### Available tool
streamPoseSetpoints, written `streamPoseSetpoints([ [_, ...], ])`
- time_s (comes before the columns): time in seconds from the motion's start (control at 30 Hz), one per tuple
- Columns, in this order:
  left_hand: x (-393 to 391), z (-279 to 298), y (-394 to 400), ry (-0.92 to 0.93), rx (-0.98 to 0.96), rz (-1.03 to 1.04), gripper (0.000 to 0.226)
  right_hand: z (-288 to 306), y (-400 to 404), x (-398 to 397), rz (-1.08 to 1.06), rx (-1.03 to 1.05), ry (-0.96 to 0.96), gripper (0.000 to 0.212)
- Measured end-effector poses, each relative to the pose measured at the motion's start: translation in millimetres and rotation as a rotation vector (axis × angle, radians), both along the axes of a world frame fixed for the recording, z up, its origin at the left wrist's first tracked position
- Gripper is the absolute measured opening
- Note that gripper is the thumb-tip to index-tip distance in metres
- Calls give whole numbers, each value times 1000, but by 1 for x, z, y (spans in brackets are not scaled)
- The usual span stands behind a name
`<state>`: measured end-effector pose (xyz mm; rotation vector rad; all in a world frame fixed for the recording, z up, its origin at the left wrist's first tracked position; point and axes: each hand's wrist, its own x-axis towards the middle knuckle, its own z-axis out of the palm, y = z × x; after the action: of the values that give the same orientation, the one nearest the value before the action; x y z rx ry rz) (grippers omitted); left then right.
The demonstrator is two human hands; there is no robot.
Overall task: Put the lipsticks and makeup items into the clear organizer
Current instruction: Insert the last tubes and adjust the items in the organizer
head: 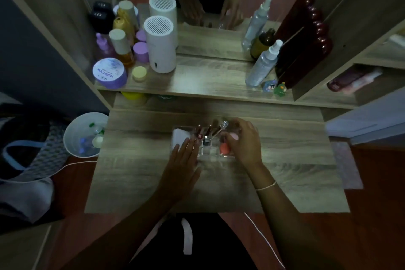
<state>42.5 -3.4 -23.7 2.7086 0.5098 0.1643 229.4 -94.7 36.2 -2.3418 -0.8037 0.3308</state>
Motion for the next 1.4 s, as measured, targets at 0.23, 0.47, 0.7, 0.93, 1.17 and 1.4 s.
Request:
streamPoseSetpoints([
  [0.23,9,1,5,55,-18,62,64,-5,12,9,137,-63,-15,24],
  [0.47,7,3,5,82,-35,101,66,-6,14,2,195,-53,34,42],
  [0.7,7,9,2,90,-62,119,67,-8,16,4,203,-82,-18,27],
  [0.93,5,11,2,138,-62,131,66,-9,18,9,245,-136,-100,27],
  [1.17,5,14,2,138,-73,136,67,-9,17,6,239,-103,-96,27],
  [1.4,7,13,3,101,-91,142,70,-9,15,8,243,-103,-81,33],
])
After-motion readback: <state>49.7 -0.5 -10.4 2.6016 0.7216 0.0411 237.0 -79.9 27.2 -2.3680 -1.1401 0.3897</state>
